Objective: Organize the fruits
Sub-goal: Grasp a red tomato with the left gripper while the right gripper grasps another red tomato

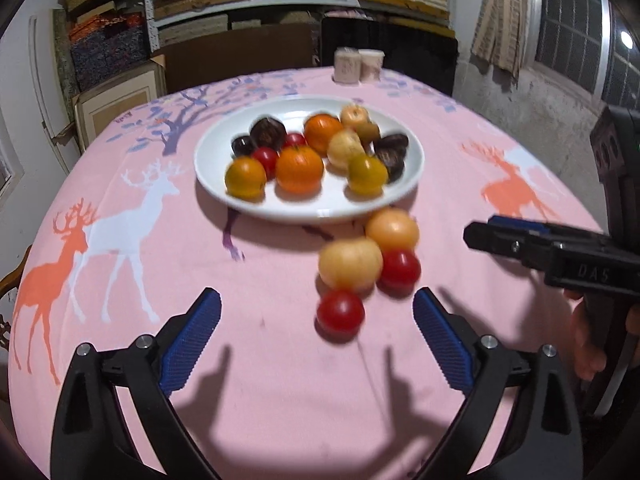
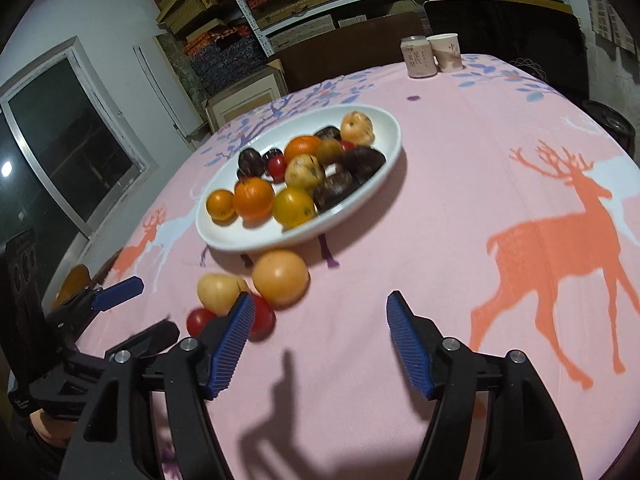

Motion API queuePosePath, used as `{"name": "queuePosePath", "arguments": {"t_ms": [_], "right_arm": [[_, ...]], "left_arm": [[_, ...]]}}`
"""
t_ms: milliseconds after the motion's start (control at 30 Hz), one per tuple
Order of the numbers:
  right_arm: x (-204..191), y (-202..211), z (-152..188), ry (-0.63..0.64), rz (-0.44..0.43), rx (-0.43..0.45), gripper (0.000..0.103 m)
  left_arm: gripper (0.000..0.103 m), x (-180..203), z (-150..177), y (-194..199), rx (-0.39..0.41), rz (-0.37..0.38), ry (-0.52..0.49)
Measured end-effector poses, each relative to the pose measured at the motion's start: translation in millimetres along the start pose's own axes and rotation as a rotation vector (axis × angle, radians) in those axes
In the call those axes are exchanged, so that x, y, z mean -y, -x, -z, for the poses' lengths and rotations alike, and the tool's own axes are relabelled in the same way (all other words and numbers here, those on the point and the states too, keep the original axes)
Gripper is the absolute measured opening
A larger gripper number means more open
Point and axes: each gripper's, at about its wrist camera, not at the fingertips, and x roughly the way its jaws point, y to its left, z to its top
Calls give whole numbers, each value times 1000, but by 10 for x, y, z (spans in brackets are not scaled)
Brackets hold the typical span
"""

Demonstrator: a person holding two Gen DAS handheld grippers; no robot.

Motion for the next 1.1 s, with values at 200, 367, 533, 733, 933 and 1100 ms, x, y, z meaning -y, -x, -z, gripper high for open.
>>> {"name": "queuePosePath", "arguments": {"t_ms": [200,367,533,733,933,1100], "right_arm": [[-63,35,136,62,32,31,70],[-41,0,132,56,13,6,70],[2,-8,126,29,-4,3,71],[11,-25,120,20,-6,-3,71],[12,-21,121,24,-5,1,71],[-176,-89,141,122,41,-40,71]], "left_arm": [[94,112,120,-76,-26,-31,-31],[94,71,52,-210,-57,-58,-10],[65,53,56,-306,-89,-44,-2],[34,100,66,-286,-67,-24,-23],[29,-56,72,-195,-11,57,81],[29,-207,80,-97,52,70,169]]}}
